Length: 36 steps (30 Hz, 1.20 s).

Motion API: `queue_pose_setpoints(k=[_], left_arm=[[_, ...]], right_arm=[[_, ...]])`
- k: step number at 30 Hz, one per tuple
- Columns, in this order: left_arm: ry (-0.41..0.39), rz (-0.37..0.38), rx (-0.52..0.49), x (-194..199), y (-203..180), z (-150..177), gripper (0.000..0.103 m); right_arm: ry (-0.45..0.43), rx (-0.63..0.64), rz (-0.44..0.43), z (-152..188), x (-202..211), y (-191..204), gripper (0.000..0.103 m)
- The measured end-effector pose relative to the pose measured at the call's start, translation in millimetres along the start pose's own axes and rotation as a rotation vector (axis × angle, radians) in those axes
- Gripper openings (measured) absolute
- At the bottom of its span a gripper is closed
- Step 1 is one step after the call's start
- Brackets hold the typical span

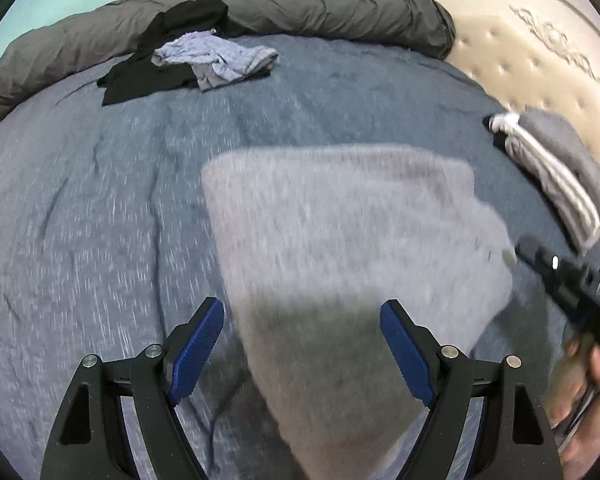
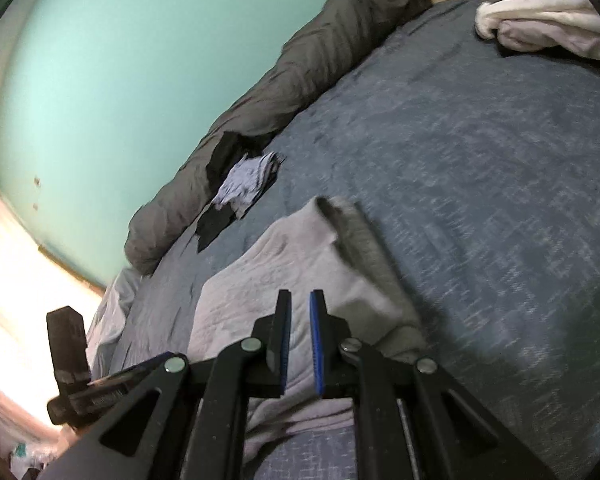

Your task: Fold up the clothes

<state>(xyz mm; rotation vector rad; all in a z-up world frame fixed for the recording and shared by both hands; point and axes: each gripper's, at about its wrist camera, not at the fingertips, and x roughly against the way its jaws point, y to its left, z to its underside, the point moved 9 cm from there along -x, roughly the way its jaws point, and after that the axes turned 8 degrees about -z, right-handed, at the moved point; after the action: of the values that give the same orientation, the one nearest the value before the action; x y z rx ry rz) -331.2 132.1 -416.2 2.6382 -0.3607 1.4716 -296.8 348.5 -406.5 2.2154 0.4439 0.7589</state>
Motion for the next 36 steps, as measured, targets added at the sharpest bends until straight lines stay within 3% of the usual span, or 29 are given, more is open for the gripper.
queue_pose_setpoints(k=[9,15,18,20,24,27,30,33,36], left_arm=[[0.033,0.012,-0.011,-23,-3,28,0.085],[-0.069,0.021,0.051,32,21,31,0.085],[-0.101,0.022,0.128,58,49,54,0.085],[-0.11,0.008,0.175,72,66,77,0.085],[-0.093,-0.015,0.249,83,102,119,0.085],[-0.094,-0.019,0.308,93,125,144,0.085],[-0.108,-0.006,0.343,103,141,154,0.085],[-0.122,-0.006,0.349,111,152,161,0.085],[-0.136,0.009,0.368,120,161,167,0.085]], right_arm=[[0.101,-0.016,0.079,21,-24,-18,0.008],[0.053,-0.025,0.066,14,-14,-15,0.008],[0.04,0.008,0.045,12,-4,0,0.009],[0.08,0.013,0.01,26,-3,13,0.011],[0.164,0.016,-0.035,56,-5,34,0.027],[0.232,0.001,-0.031,85,-10,44,0.028],[0.325,0.045,0.007,121,-17,55,0.032],[0.381,0.056,0.025,148,-22,62,0.054],[0.408,0.02,0.035,164,-32,67,0.055]])
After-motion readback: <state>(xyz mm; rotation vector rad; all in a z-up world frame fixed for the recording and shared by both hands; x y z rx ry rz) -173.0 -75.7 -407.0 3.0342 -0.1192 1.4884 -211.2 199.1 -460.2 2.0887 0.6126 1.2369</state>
